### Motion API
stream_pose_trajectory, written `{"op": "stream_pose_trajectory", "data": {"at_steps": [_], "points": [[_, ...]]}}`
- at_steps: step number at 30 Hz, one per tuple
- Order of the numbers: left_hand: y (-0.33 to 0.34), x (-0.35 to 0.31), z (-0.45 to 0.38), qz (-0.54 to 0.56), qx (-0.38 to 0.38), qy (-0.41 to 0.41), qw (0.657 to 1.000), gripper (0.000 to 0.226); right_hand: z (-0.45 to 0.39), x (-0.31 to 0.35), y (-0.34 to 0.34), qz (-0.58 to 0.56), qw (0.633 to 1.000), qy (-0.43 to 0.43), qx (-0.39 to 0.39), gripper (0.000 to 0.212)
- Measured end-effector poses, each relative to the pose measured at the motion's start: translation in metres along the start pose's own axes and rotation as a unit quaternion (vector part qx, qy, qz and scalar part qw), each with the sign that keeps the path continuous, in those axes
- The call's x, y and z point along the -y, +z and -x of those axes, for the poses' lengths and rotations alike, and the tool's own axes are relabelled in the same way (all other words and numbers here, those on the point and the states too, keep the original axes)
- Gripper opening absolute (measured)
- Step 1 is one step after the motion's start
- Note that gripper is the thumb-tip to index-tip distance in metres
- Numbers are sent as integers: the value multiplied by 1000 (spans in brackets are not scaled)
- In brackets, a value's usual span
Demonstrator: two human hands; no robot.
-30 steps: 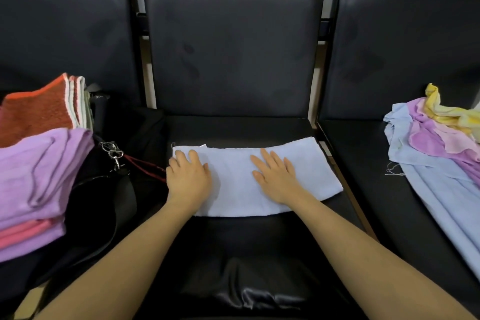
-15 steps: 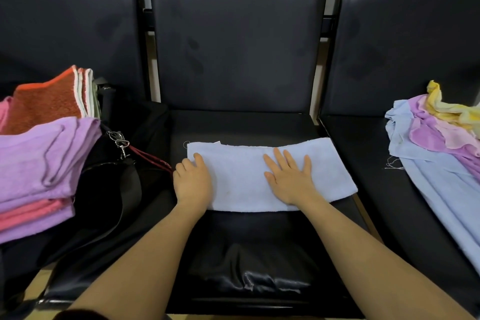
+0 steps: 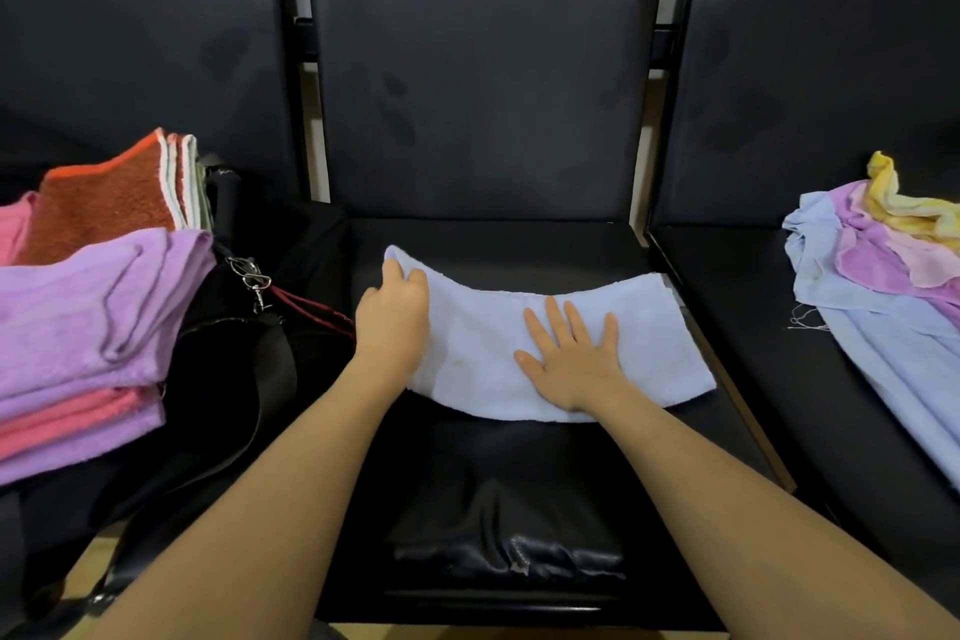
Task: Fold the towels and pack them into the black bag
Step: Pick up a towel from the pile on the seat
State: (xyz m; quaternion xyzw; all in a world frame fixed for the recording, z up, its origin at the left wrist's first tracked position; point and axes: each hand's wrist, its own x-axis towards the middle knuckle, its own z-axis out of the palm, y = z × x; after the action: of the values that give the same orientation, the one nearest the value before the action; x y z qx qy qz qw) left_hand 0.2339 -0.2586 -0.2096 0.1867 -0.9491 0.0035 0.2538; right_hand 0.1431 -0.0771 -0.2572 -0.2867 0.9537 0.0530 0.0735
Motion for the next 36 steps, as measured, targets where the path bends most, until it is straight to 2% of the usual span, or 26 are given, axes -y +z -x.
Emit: {"op": "stream_pose_trajectory", "data": {"at_steps": [1,3,5,9,11,13,15,16,20,23,25,27,30,31,33,36], "points": [[-7,2,-1,-13,-23,29,999,45,-1,7,1,-8,1000,-2,8,65],[-8,10,-2,-42,-91,88,991,51,-3,22,2,-32,999,-5,25,66],[-14,12,1,-81,-100,104,986,48,-4,36,2,-64,997,-12,42,66],[-27,10,-3,-83,-92,132,983,44,-5,55,-5,-181,981,-38,60,60],[-35,2,-1,-81,-56,116,988,36,-4,53,-14,-245,968,-40,26,53],[-38,-9,-1,-51,29,78,995,24,1,39,-23,-219,974,-38,-39,42],[-38,-22,0,-41,117,43,991,40,10,19,-30,-147,984,-34,-92,37],[-36,-29,0,-30,136,40,990,49,16,8,-34,-140,985,-22,-96,35],[-20,-58,-1,6,112,55,992,67,36,-22,-43,-149,986,25,-70,30],[-16,-84,4,87,59,71,992,60,46,-37,-42,-204,972,70,-96,29],[-24,-101,5,165,90,65,980,46,50,-44,-42,-244,958,101,-113,30],[-24,-112,5,237,146,91,956,36,54,-48,-43,-245,958,109,-105,29],[-17,-115,13,341,277,105,892,37,55,-50,-42,-274,945,121,-129,32],[-11,-113,15,347,297,102,884,39,55,-50,-41,-291,938,131,-134,33],[2,-104,17,341,266,77,898,37,53,-48,-38,-300,935,137,-131,32],[12,-88,14,322,142,42,935,27,49,-41,-32,-280,944,130,-117,39]]}}
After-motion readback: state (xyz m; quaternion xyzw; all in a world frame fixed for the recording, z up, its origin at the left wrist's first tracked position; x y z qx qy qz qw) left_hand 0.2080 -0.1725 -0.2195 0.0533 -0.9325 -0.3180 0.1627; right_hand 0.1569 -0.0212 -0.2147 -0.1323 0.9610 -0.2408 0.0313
